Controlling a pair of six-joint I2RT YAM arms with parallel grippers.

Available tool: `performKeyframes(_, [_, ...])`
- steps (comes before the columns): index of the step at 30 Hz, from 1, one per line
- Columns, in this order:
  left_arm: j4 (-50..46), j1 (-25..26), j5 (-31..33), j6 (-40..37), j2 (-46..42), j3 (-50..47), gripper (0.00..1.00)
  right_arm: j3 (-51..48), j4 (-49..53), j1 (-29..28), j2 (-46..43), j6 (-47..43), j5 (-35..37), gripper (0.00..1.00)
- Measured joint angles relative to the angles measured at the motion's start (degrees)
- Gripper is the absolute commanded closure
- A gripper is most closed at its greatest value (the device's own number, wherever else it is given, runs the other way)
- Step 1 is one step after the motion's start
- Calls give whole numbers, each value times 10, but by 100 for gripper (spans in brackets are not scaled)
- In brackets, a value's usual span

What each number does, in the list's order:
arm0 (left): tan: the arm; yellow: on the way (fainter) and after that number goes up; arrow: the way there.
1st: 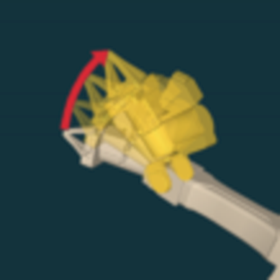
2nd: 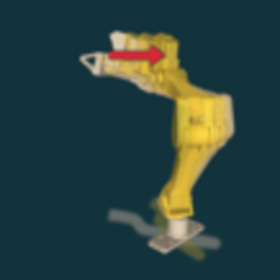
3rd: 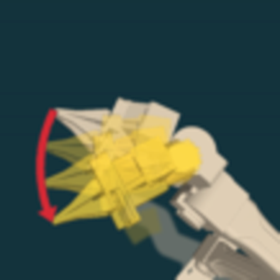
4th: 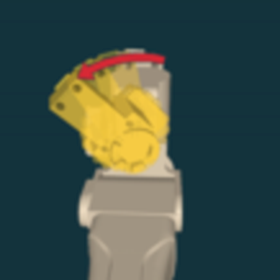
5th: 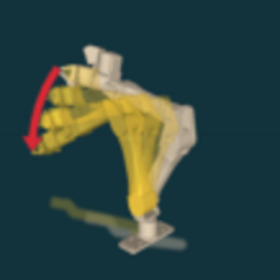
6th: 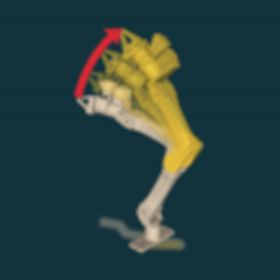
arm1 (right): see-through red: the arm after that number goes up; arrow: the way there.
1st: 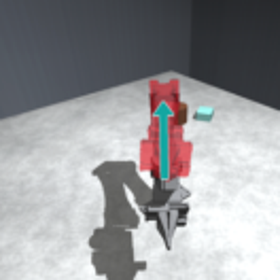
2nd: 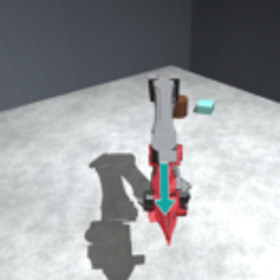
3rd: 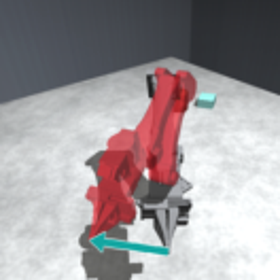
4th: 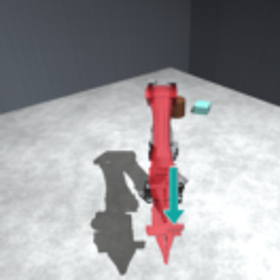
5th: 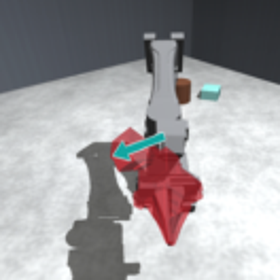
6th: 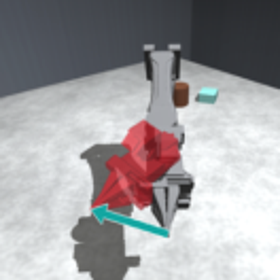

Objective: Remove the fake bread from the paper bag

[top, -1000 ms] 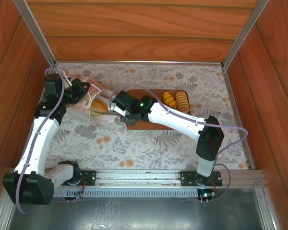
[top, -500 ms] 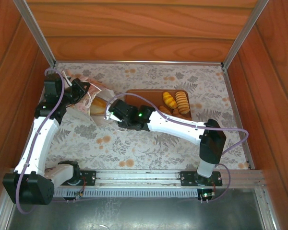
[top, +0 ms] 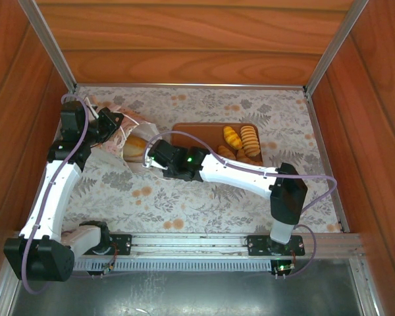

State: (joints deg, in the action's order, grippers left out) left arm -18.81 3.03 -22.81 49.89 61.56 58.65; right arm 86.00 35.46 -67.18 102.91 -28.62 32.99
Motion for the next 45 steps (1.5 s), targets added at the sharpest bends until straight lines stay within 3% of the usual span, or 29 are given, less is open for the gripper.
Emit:
performKeyframes(15, [0,0,0,1,0,0,100,14,5,0,57,13,26,56])
performKeyframes(26, [0,0,0,1,0,0,100,46,37,0,57,57,21,66])
performKeyframes(34, [0,0,0,1,0,0,100,68,88,0,50,109,-18,66])
performKeyframes(45, [1,0,0,8,0,0,100,78,154,14,2,204,-139,66])
